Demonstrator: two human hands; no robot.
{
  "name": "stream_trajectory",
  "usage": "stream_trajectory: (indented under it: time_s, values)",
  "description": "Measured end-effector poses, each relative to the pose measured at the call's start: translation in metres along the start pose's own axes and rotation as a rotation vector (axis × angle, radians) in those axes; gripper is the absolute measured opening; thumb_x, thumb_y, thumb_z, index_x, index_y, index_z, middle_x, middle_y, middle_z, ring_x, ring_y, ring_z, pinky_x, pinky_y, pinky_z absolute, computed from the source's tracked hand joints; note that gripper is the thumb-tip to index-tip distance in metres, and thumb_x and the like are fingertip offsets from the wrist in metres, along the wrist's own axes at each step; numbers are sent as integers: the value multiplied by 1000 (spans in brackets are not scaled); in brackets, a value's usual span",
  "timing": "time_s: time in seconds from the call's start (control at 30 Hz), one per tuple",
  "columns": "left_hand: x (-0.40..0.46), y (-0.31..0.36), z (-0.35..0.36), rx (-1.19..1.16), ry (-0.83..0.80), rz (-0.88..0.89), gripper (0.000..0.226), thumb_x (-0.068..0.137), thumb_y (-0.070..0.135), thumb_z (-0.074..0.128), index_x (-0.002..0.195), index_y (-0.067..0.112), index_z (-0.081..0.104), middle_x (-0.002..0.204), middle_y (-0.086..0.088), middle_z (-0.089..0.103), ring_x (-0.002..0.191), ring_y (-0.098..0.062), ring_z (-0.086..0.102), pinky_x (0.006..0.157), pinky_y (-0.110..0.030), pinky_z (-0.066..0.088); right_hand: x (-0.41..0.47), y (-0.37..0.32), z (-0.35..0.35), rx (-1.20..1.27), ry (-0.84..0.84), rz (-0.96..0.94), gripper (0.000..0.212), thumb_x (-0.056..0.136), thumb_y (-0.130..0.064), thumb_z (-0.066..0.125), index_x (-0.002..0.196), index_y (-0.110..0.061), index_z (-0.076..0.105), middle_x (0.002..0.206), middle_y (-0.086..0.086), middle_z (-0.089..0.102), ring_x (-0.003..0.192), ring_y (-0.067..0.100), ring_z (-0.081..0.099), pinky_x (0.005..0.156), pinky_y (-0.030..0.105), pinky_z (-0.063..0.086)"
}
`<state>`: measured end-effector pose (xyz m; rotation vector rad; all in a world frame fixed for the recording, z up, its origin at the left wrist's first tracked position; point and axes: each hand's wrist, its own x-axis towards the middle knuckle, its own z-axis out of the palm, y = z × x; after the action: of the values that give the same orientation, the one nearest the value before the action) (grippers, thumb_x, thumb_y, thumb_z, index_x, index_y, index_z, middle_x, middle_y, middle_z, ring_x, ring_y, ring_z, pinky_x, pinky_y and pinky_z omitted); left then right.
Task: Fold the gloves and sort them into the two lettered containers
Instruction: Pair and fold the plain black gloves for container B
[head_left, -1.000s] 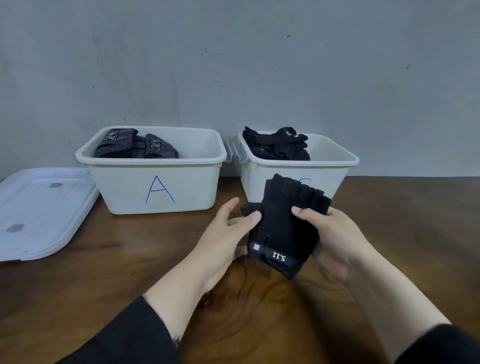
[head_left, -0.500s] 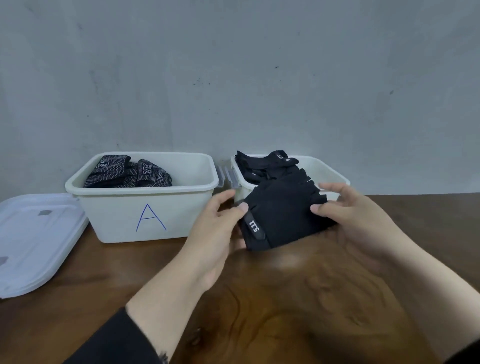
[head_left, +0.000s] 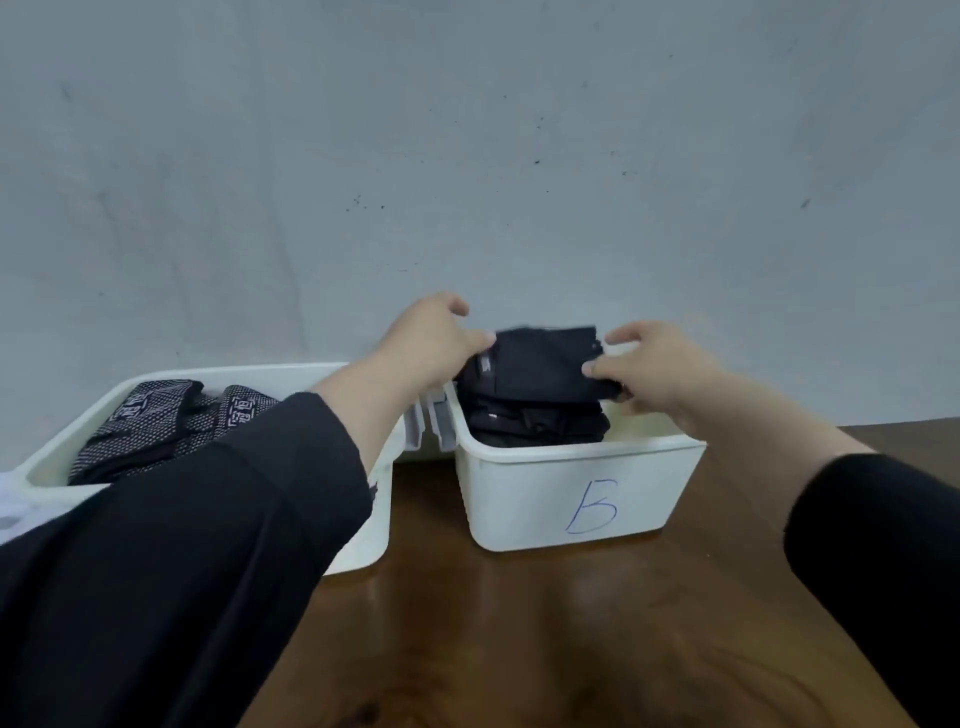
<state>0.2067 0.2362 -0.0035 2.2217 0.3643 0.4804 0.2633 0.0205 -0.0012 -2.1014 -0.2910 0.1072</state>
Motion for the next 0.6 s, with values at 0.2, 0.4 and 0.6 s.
stream_trajectory:
  time_s: [0.2,0.4,0.6]
  values:
    - [1,-3,13,523,-278,385,35,104,36,43,126,20,65,134,-5,57,126,-25,50,106,-39,39,18,9,16,-557,21,-508,42,104,-41,47,144,-30,51,148,-6,50,136,18,46,109,31,36]
    - [7,-14,34,853,-391,294,39,106,42,25,112,24,60,110,5,59,108,-20,54,86,-38,34,29,14,33,-932,-380,-385,53,110,-41,25,161,-27,18,169,-7,13,156,15,8,125,44,11]
    - [6,-12,43,997,-519,184,34,107,37,19,116,26,50,113,5,51,122,-25,48,98,-53,27,44,17,38,-1052,-421,-337,55,109,-46,23,161,-31,15,170,-7,8,156,16,4,124,54,3]
